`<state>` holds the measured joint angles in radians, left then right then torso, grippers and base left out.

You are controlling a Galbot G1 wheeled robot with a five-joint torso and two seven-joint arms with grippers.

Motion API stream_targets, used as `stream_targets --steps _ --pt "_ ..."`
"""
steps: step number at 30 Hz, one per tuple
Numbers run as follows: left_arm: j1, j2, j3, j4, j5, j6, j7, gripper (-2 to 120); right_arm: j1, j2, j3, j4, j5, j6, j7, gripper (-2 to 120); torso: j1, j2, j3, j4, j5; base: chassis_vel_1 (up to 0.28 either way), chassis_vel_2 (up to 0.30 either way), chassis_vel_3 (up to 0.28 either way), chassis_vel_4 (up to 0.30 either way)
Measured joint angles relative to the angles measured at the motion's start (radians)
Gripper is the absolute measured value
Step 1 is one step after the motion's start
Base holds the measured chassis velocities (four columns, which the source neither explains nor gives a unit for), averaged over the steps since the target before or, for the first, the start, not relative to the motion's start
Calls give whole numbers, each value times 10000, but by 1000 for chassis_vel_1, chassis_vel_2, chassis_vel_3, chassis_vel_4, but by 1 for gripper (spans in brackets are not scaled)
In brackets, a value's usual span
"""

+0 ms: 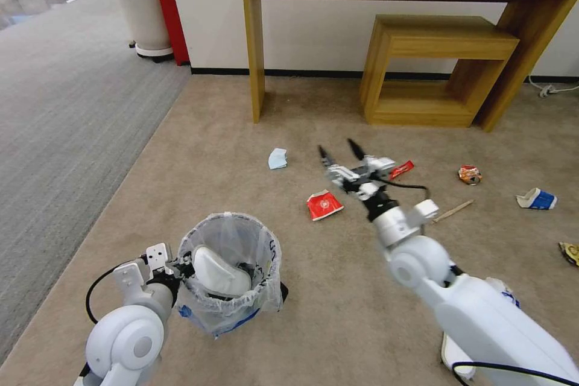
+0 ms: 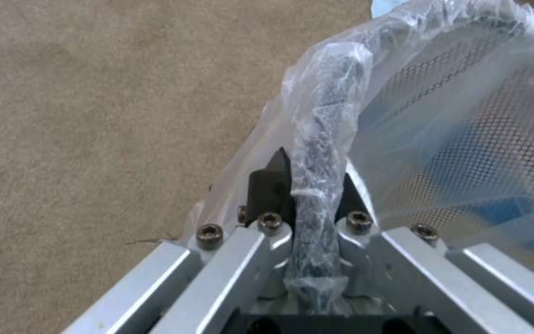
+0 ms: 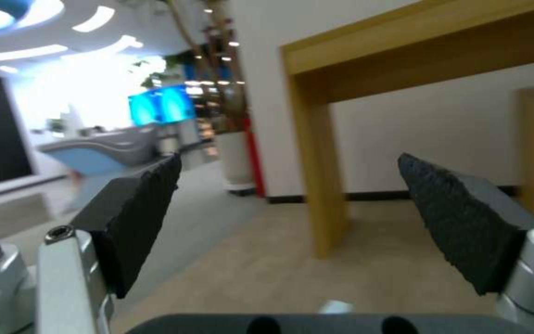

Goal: Pick up the trash bin and place the garbage on the floor into it.

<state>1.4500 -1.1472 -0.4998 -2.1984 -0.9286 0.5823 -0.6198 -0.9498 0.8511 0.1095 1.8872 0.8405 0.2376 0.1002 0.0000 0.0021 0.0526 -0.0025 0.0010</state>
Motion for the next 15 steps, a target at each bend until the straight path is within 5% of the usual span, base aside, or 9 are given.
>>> stream_targets --steps 15 --pt "33 87 -151 67 68 -58 77 2 -2084 -1102 3022 507 171 -922 922 98 0 0 0 -1 1 0 0 0 0"
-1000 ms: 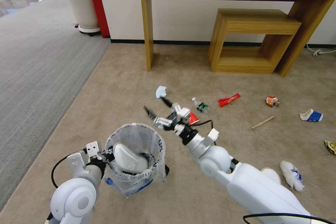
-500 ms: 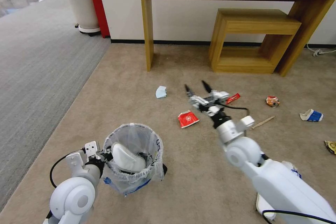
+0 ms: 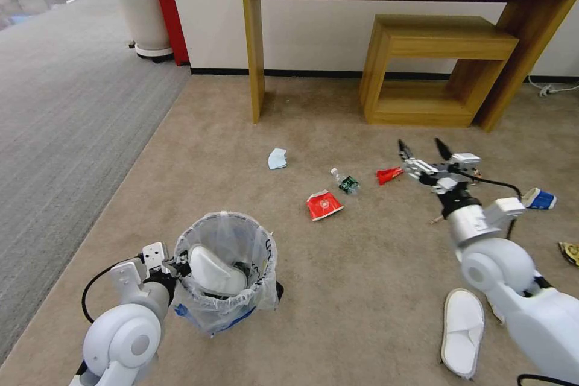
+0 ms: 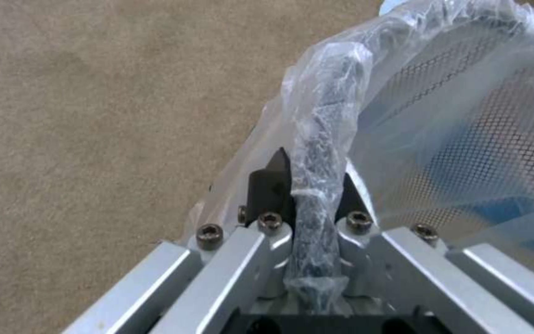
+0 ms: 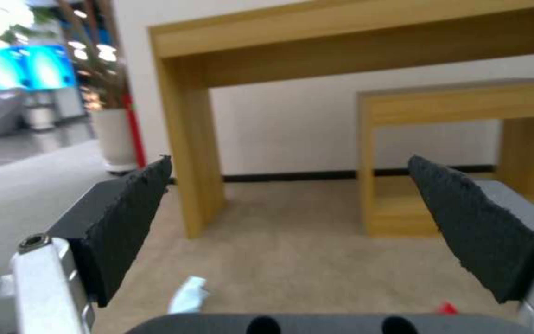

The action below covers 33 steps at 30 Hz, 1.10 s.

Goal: Pick up the trash bin and place the garbage on the floor into it.

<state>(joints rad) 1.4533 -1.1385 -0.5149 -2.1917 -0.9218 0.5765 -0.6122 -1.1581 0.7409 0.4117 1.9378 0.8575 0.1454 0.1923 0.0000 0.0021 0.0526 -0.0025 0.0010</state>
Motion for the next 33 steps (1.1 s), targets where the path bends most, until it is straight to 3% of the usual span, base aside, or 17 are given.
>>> stream_targets --steps 12,14,25,33 --pt "173 1 -350 67 124 -90 98 2 -1211 -346 851 831 410 -2085 1529 96 0 0 0 1 -2 0 0 0 0" --pt "163 45 -411 136 124 -117 123 2 -1467 -433 913 923 799 -2807 1955 96 0 0 0 1 -3 0 0 0 0" --pt "44 147 -445 385 108 -166 161 2 -2034 -425 1002 1169 2234 -4619 3347 94 0 0 0 1 -3 0 0 0 0" --pt "-9 199 -457 538 98 -202 191 2 -2527 -182 1171 1235 2481 -5318 3936 95 0 0 0 1 -2 0 0 0 0"
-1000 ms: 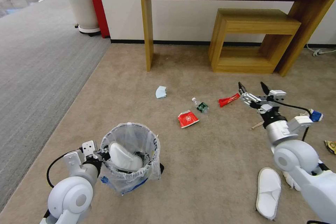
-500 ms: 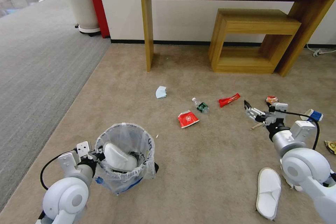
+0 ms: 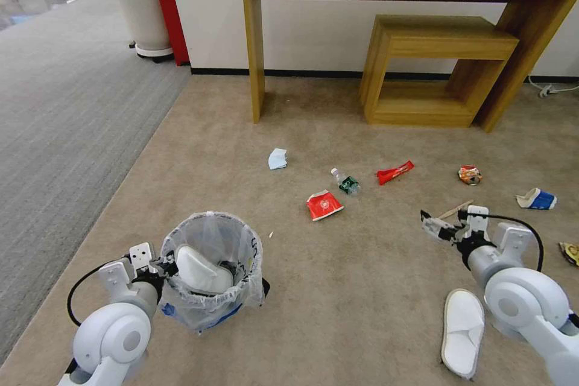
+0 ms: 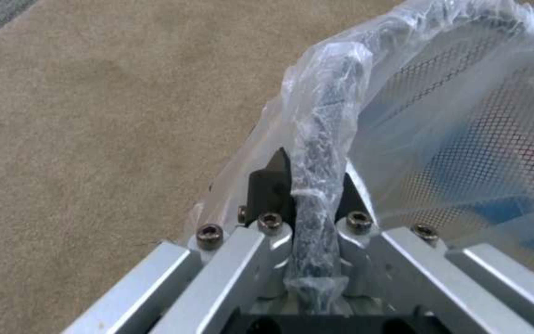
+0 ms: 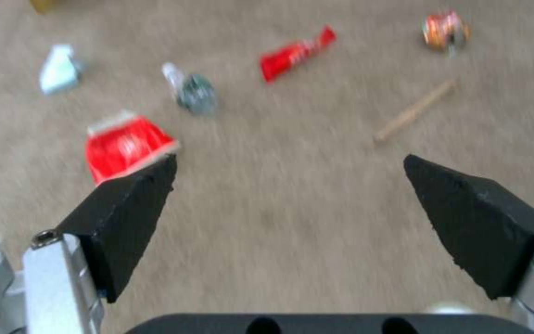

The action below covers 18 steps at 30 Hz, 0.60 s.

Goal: Pick up the trash bin and place the garbage on the floor into it.

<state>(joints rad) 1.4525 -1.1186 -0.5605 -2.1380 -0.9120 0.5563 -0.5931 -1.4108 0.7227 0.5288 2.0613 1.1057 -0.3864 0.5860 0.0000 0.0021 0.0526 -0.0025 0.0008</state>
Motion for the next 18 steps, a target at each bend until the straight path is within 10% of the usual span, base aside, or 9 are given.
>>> stream_targets --steps 18 --pt "-14 -34 -4 221 82 -118 112 2 -745 1366 493 -300 -704 151 527 97 0 0 1 0 -1 0 0 0 0"
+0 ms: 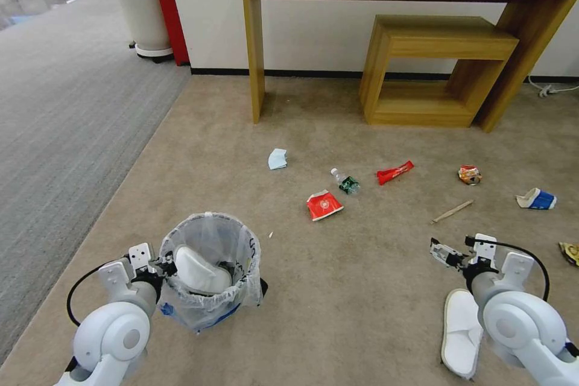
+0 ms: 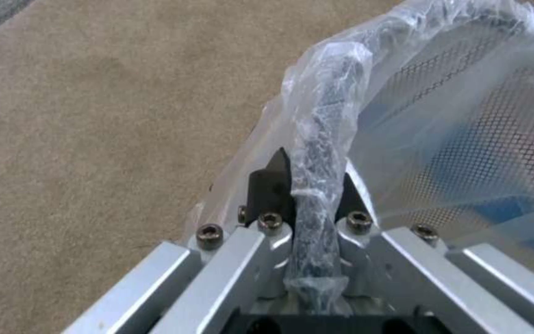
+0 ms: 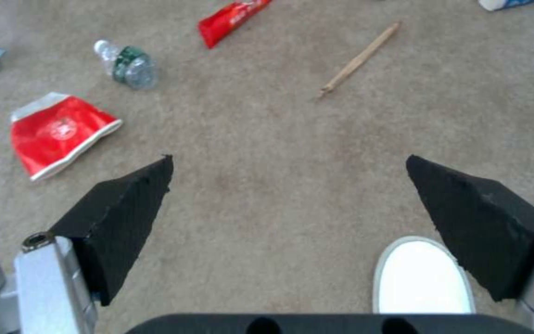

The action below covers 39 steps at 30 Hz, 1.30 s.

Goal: Pick up the trash bin and place the garbage on the floor into it.

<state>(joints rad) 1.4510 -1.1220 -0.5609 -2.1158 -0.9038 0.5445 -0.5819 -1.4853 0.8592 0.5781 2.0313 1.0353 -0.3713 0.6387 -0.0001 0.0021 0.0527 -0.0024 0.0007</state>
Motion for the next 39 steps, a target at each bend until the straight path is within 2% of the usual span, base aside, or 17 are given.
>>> stream_targets --steps 9,18,28,35,39 --pt "71 -91 -27 135 68 -30 19 2 -238 486 342 -349 -281 499 87 91 0 0 0 0 1 0 0 0 0" --pt "-64 -113 -40 349 42 -73 46 2 -611 729 561 -1111 -188 555 786 89 0 0 0 -1 1 0 0 0 0" --pt "-176 -98 -79 486 -19 -119 94 2 -969 1045 473 -1678 29 530 1038 86 0 0 0 0 2 0 0 0 0" --pt "-166 -84 -174 492 -51 -137 127 2 -1168 1192 378 -2220 -68 656 759 86 0 0 -1 0 1 0 0 0 0" --pt "-139 -71 -225 495 -61 -153 145 2 -1144 1196 328 -2580 -145 765 159 86 0 0 -1 -1 0 0 0 0 0"
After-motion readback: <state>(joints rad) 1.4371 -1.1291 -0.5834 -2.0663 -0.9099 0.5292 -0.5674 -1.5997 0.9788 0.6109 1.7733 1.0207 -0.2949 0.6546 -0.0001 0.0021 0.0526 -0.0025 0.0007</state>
